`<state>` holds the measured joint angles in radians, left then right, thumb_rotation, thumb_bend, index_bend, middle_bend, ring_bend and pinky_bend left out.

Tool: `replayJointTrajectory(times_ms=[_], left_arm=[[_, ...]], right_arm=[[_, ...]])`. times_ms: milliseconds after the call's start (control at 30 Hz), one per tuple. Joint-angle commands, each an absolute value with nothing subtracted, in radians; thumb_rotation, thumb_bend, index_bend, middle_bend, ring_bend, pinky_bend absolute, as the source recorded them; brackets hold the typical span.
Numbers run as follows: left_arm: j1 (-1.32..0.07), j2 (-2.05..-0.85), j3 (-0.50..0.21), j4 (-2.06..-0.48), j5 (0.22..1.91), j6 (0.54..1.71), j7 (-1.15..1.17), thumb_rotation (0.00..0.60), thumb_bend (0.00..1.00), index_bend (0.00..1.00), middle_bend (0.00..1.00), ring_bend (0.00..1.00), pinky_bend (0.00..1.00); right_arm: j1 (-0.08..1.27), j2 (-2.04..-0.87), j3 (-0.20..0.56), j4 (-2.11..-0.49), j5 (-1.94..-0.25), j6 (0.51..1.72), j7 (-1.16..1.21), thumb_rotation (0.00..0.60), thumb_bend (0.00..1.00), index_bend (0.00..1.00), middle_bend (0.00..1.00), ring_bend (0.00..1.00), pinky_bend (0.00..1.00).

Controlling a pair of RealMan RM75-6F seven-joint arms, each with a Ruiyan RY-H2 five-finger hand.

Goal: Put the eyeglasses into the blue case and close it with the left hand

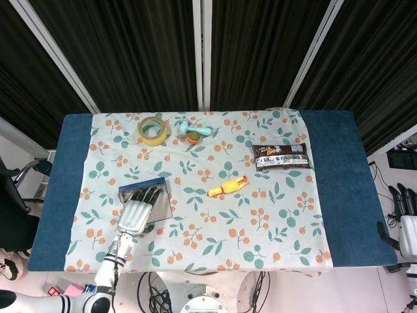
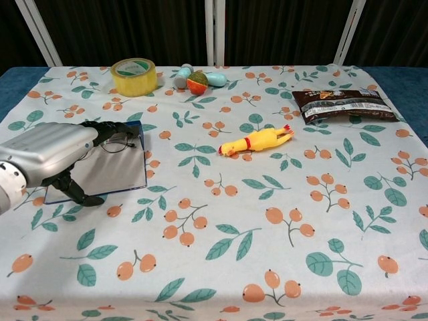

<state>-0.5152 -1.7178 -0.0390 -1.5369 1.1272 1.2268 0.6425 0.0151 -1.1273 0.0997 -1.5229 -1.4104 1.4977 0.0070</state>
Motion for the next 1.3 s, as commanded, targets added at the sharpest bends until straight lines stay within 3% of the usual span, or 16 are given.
replayJointTrajectory(times_ms=[33, 267, 400, 567, 767, 1033, 1300], left_arm=[[-0.516, -1.729, -0.047, -1.523, 1.117, 1.219, 0.649, 0.600, 0.04, 0.01, 0.06, 0.08, 0.18], [-0.515, -1.758, -0.051, -1.469, 1.120, 1.232, 0.695, 0.600, 0.03, 0.01, 0.06, 0.08, 0.18], [-0.511, -1.764, -0.056, -1.458, 1.122, 1.239, 0.705, 0.600, 0.11, 0.04, 0.06, 0.08, 0.18], [-0.505, -1.780, -0.063, -1.418, 1.133, 1.256, 0.713, 0.600, 0.30, 0.21, 0.06, 0.08, 0.18], [-0.496, -1.815, -0.094, -1.356, 1.131, 1.286, 0.705, 0.600, 0.42, 0.34, 0.08, 0.08, 0.18], [-0.497, -1.854, -0.136, -1.271, 1.112, 1.283, 0.686, 0.600, 0.47, 0.41, 0.09, 0.08, 0.18], [-0.496, -1.864, -0.160, -1.241, 1.117, 1.287, 0.661, 0.600, 0.48, 0.61, 0.10, 0.08, 0.18]], right_arm=[[0.016, -1.127, 0.100, -1.524, -1.410, 1.496, 0.006, 0.600, 0.29, 0.00, 0.00, 0.00, 0.00], [0.017, -1.123, 0.101, -1.529, -1.407, 1.493, 0.001, 0.600, 0.29, 0.00, 0.00, 0.00, 0.00], [0.019, -1.122, 0.101, -1.532, -1.406, 1.490, -0.002, 0.600, 0.29, 0.00, 0.00, 0.00, 0.00], [0.021, -1.124, 0.099, -1.533, -1.407, 1.485, -0.006, 0.600, 0.29, 0.00, 0.00, 0.00, 0.00], [0.021, -1.123, 0.100, -1.537, -1.405, 1.487, -0.010, 0.600, 0.29, 0.00, 0.00, 0.00, 0.00], [0.020, -1.124, 0.100, -1.540, -1.401, 1.487, -0.017, 0.600, 0.29, 0.00, 0.00, 0.00, 0.00], [0.018, -1.122, 0.102, -1.542, -1.398, 1.490, -0.018, 0.600, 0.29, 0.00, 0.00, 0.00, 0.00]])
